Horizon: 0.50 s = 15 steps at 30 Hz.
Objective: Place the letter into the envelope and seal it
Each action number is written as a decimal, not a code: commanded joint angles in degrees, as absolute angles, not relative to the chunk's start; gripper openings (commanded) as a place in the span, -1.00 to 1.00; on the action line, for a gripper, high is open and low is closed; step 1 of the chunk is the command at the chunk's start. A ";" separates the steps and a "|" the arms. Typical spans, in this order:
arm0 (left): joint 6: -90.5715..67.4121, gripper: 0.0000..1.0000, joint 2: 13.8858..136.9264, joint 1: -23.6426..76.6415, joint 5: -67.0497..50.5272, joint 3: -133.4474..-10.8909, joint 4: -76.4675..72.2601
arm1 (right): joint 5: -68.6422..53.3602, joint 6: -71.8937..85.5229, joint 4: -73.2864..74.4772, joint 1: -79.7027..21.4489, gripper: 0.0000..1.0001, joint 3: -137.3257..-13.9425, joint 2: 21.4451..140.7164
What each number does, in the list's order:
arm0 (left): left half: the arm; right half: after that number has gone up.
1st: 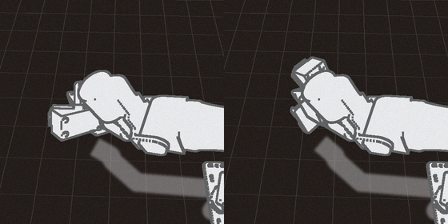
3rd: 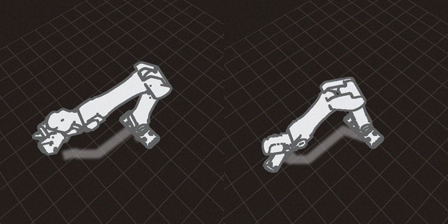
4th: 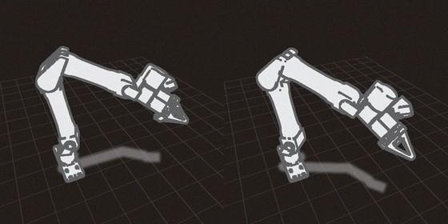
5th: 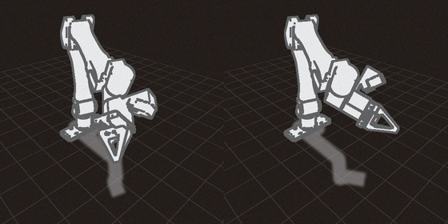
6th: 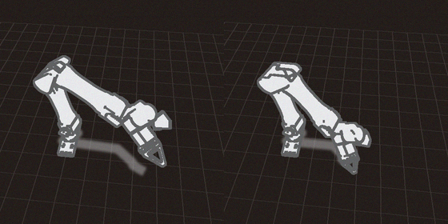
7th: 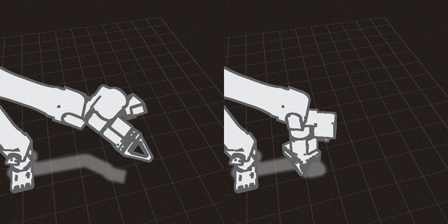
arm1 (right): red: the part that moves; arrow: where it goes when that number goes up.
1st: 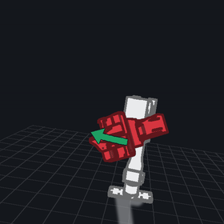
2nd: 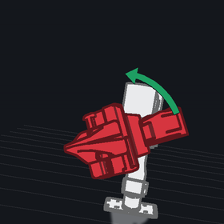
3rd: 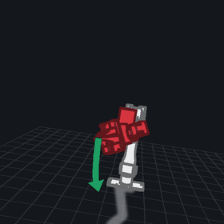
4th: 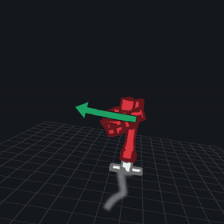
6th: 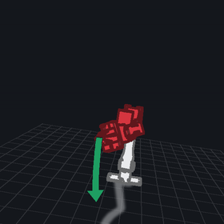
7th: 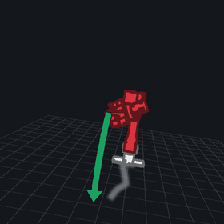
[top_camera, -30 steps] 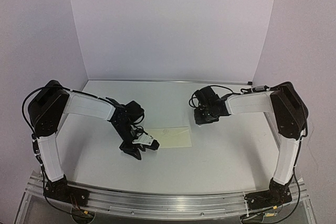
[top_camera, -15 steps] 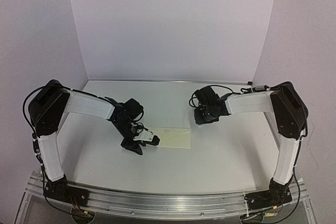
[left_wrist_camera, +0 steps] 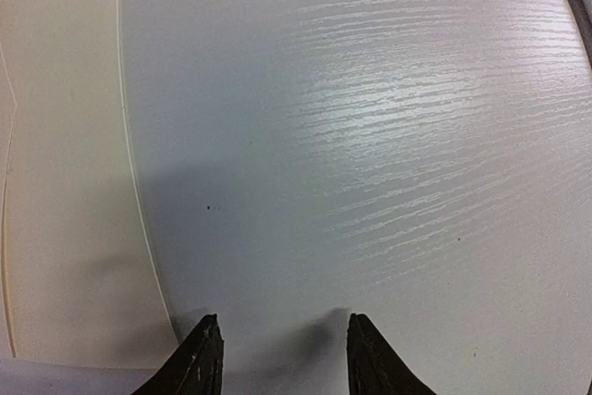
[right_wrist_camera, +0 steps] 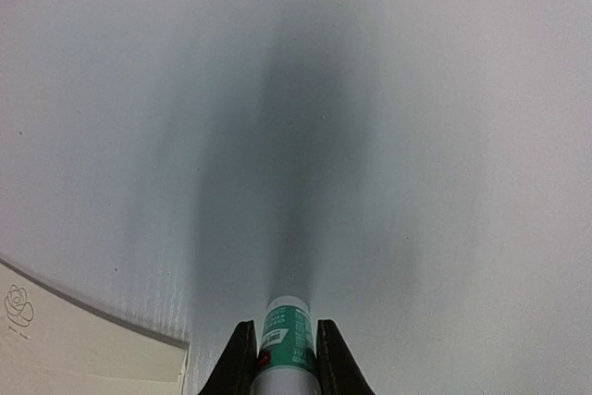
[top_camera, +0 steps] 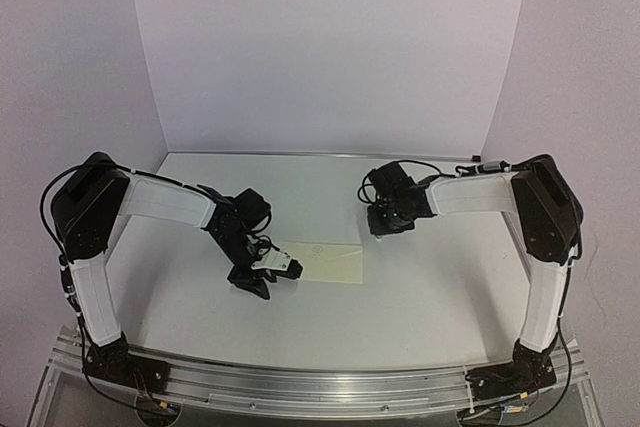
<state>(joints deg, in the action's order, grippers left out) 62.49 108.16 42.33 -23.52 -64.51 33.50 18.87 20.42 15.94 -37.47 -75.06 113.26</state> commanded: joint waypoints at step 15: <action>60.81 -0.07 104.47 42.24 -26.46 -64.07 35.51 | 15.74 19.94 19.33 -37.45 -0.15 -78.01 116.41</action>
